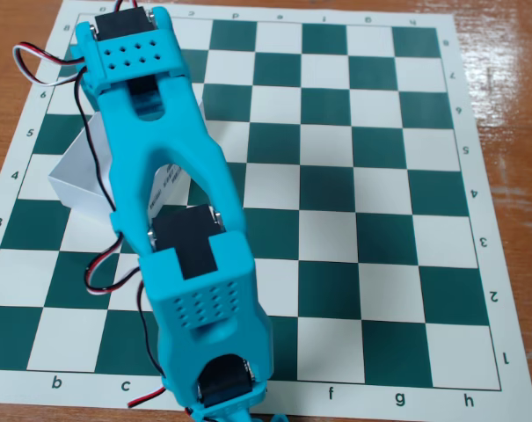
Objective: Grab the toy horse and put it in the box.
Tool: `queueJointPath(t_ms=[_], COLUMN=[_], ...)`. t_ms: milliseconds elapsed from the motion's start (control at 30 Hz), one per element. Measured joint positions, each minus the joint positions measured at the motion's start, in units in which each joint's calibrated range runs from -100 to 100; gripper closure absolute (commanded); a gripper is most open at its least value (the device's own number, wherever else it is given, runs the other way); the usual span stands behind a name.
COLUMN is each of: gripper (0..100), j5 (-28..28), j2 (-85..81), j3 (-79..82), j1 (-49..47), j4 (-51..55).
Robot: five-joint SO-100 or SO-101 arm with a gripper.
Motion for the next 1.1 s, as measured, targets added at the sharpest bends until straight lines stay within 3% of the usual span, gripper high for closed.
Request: queueJointPath(t_ms=[267,667,1100], gripper=[100,100,100], j5=[-0.26,-0.31,-0.31], j2=[-9.96,-44.94,-85.19], j3=[10.97,55.58,88.21], j1=[7.84,21.58,23.45], j4=[4.82,-2.63,0.0])
